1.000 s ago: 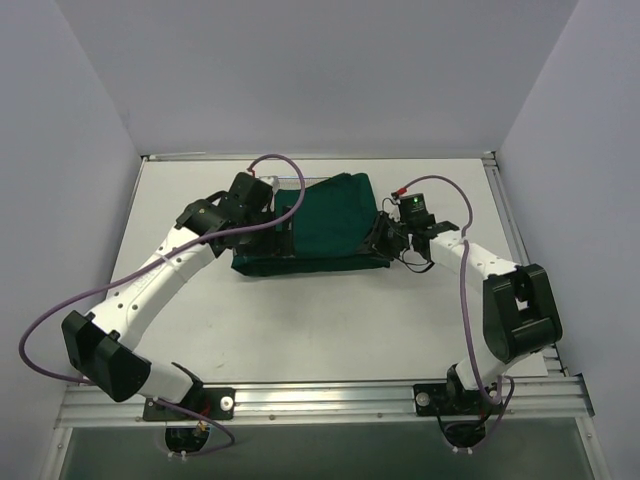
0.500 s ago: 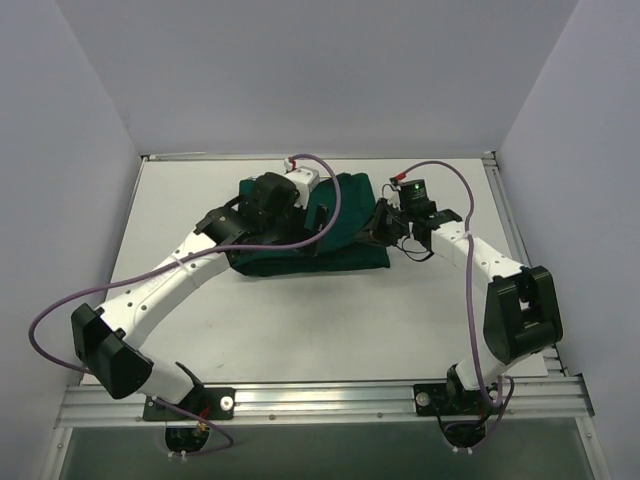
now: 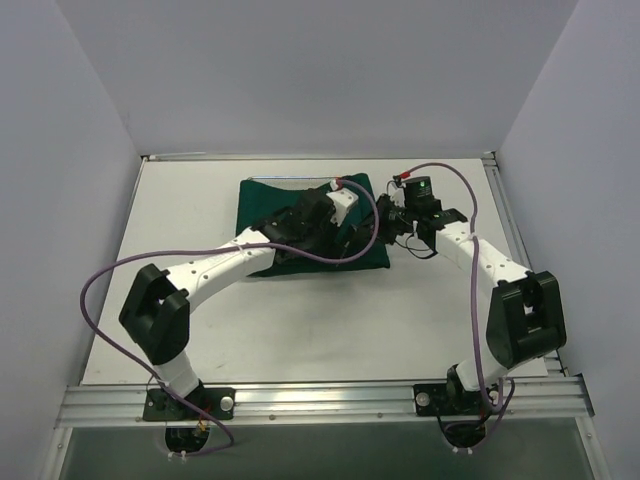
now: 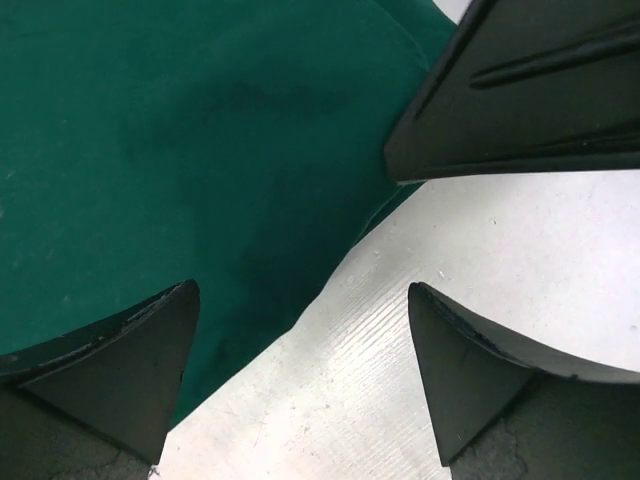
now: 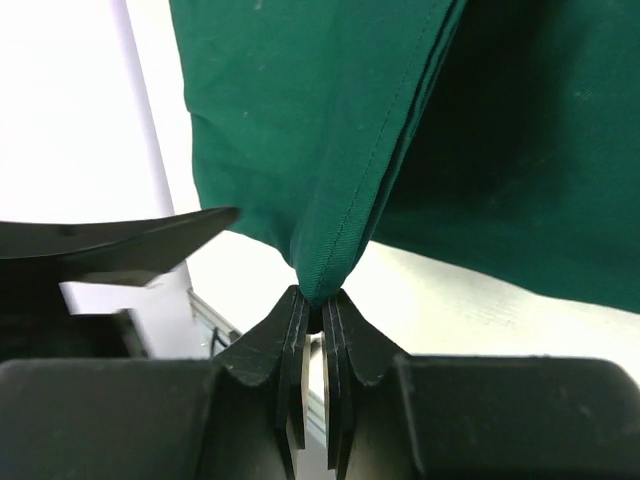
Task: Open and lay out the surgical kit
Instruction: Open the surgical kit at the center of the board.
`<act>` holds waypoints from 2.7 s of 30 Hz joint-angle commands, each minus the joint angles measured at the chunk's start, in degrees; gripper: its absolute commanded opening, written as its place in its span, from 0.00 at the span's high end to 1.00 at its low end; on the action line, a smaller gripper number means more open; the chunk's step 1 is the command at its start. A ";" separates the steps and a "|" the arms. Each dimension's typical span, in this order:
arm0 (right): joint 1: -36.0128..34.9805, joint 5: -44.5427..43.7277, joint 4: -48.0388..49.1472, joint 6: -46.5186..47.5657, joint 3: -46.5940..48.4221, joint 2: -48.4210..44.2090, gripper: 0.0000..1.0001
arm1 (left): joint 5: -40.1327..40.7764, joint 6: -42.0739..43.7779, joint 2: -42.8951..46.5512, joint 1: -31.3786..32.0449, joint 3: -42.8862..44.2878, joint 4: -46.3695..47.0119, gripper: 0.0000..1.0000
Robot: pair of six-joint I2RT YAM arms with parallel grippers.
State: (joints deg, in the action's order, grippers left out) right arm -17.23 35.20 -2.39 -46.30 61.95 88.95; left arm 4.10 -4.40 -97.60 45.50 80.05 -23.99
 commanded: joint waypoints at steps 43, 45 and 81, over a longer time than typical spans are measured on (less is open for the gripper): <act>-19.67 -13.67 -20.99 21.69 32.16 17.13 0.26 | 27.91 -15.99 28.53 -48.57 -14.74 -25.76 0.06; -21.43 -16.20 -22.03 22.31 35.32 20.37 0.27 | 24.39 -16.34 27.30 -48.57 -15.10 -24.80 0.06; -44.82 -55.41 -29.69 38.39 68.12 49.30 0.40 | 4.95 -23.02 24.74 -50.94 -12.64 -27.60 0.06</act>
State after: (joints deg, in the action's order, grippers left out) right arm -61.36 -13.23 -32.12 -9.26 127.02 136.81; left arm 7.55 -26.02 -74.46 -5.04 65.93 -50.65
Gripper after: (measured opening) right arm 0.608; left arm 0.938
